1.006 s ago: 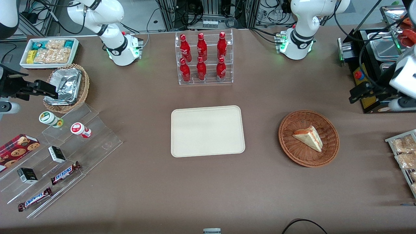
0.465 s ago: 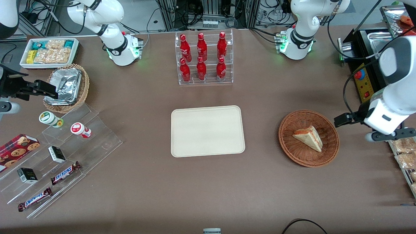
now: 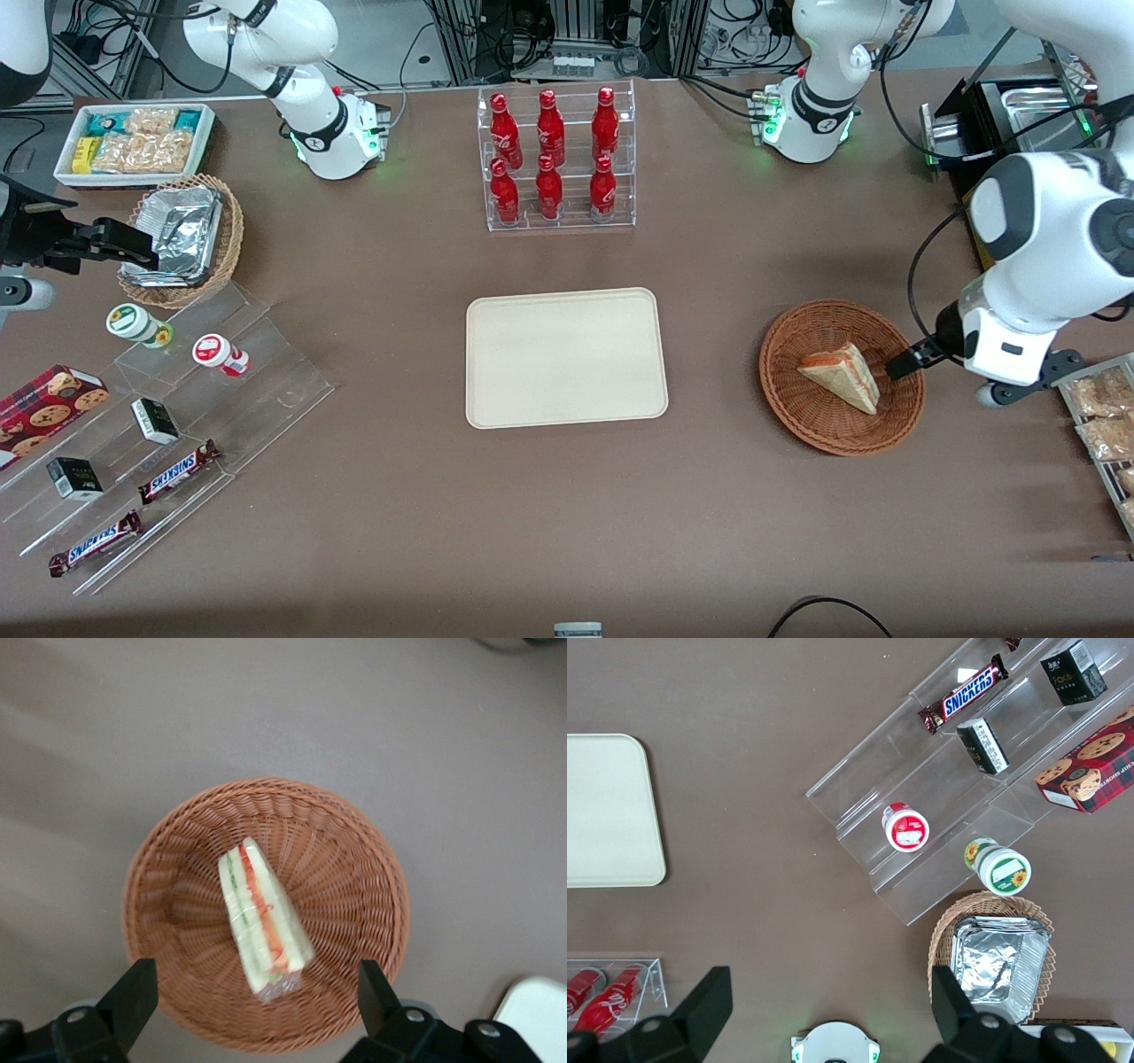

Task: Place sandwich from basket to tray
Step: 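Lower the open left gripper around the wrapped sandwich in the basket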

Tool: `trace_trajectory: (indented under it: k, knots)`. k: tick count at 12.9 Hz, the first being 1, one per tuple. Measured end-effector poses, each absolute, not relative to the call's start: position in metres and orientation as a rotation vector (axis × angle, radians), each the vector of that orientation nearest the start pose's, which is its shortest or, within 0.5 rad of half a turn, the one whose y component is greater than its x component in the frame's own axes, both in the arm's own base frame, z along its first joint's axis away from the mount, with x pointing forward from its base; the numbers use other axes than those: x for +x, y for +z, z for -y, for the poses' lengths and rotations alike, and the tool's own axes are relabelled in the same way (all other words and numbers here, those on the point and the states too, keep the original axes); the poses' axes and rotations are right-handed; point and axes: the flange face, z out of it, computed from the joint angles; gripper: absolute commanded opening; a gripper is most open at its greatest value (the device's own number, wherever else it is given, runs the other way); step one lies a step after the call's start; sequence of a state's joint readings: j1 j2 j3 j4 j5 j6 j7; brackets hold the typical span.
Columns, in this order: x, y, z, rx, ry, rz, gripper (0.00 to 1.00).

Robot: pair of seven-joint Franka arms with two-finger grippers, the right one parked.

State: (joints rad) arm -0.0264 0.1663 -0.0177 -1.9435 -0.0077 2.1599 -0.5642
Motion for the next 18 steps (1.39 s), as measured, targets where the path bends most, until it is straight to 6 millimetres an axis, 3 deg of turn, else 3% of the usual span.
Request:
trace_trajectory:
  k: [5,8,11,18]
  knots:
    - [0.577,0.351,0.056,-2.962,-0.154,1.210,1.00]
    - [0.560,0.325,0.054,-2.915,-0.078,1.266,1.00]
    - [0.550,0.311,0.052,-2.897,-0.038,1.275,1.00]
    - [0.551,0.281,0.050,-2.870,-0.050,1.347,1.00]
